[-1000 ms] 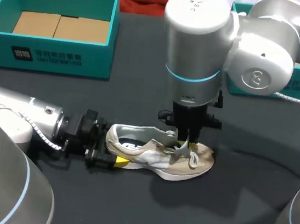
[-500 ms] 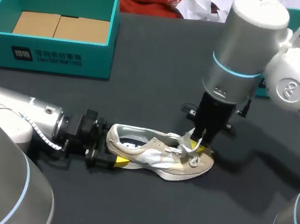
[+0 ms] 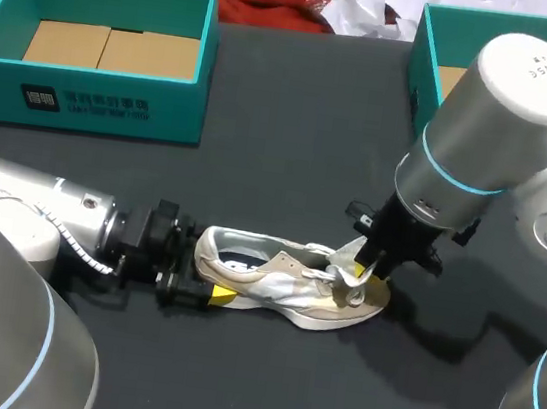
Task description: Take the shoe out of the shoebox, open the shoe tongue, remove and reinsert the insole, then place the shoe into the shoebox
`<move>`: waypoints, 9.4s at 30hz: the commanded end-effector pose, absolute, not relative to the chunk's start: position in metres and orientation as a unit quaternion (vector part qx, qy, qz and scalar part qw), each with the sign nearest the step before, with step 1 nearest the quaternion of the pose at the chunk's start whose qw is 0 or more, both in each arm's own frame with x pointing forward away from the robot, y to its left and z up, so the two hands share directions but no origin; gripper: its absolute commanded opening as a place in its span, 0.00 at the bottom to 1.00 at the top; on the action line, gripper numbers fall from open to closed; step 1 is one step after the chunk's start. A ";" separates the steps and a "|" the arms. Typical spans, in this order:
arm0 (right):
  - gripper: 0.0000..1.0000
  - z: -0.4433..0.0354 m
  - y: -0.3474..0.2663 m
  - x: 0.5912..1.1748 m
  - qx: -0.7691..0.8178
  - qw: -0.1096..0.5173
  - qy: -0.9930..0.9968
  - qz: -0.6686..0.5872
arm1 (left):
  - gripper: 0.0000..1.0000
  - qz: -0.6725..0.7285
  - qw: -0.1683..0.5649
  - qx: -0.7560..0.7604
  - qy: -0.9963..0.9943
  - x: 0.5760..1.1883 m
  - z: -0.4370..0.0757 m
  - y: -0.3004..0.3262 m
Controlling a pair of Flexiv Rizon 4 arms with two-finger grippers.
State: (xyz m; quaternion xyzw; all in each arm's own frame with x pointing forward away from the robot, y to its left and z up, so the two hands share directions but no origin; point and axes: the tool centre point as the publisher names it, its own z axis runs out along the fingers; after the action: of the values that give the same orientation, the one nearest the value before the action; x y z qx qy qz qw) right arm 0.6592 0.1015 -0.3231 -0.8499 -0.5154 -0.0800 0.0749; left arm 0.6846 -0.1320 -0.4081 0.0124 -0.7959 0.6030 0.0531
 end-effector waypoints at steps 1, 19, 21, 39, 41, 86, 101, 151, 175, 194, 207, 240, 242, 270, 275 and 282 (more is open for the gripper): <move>0.00 -0.326 0.092 0.662 -0.824 0.109 -0.545 -0.109 | 0.00 0.602 0.053 0.013 -0.796 0.684 -0.412 -0.128; 0.22 -0.345 0.083 0.674 -0.777 0.135 -0.598 -0.141 | 0.00 0.602 0.053 0.013 -0.796 0.684 -0.412 -0.128; 0.22 -0.347 0.079 0.673 -0.775 0.135 -0.599 -0.148 | 0.00 0.602 0.053 0.013 -0.796 0.684 -0.412 -0.128; 0.32 -0.345 0.045 0.666 -0.788 0.081 -0.593 -0.143 | 0.00 0.602 0.053 0.013 -0.796 0.684 -0.412 -0.128; 0.33 -0.342 0.043 0.667 -0.790 0.071 -0.593 -0.138 | 0.00 0.602 0.053 0.013 -0.796 0.684 -0.412 -0.128; 0.00 -0.191 0.173 0.667 -0.589 -0.066 -0.805 -0.040 | 0.00 0.602 0.053 0.013 -0.796 0.684 -0.412 -0.128; 0.00 -0.196 0.188 0.656 -0.533 -0.068 -0.843 -0.027 | 0.00 0.602 0.053 0.013 -0.796 0.684 -0.412 -0.128; 0.00 -0.278 0.254 0.654 -0.087 -0.037 -0.994 -0.052 | 0.00 0.602 0.053 0.013 -0.796 0.684 -0.412 -0.128; 0.00 -0.322 0.261 0.666 -0.037 -0.019 -0.997 -0.062 | 0.00 0.602 0.053 0.013 -0.796 0.684 -0.412 -0.128; 0.00 -0.359 0.264 0.676 -0.033 -0.007 -0.998 -0.054 | 0.00 0.602 0.053 0.013 -0.796 0.684 -0.412 -0.128; 0.00 -0.377 0.237 0.678 -0.068 -0.019 -0.996 -0.049 | 0.00 0.602 0.053 0.013 -0.796 0.684 -0.412 -0.128; 0.00 -0.374 0.260 0.698 -0.049 -0.031 -0.998 -0.035 | 0.00 0.602 0.053 0.013 -0.796 0.684 -0.412 -0.128; 0.00 -0.377 0.259 0.698 -0.047 -0.027 -0.998 -0.037 | 0.00 0.602 0.053 0.013 -0.796 0.684 -0.412 -0.128; 0.00 -0.381 0.207 0.689 -0.099 -0.043 -0.994 -0.008 | 0.00 0.602 0.053 0.013 -0.796 0.684 -0.412 -0.128; 0.10 -0.379 0.203 0.689 -0.104 -0.054 -0.993 -0.011 | 0.00 0.602 0.053 0.013 -0.796 0.684 -0.412 -0.128; 0.26 -0.380 0.198 0.692 -0.107 -0.057 -0.993 -0.011 | 0.00 0.602 0.053 0.013 -0.796 0.684 -0.412 -0.128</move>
State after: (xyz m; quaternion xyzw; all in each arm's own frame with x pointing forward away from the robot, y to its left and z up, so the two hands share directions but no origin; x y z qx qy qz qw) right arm 0.6929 0.2033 -0.3794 -0.1071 -0.9926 -0.0081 -0.0574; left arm 0.6842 -0.1304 -0.4089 0.0126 -0.7960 0.6028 0.0529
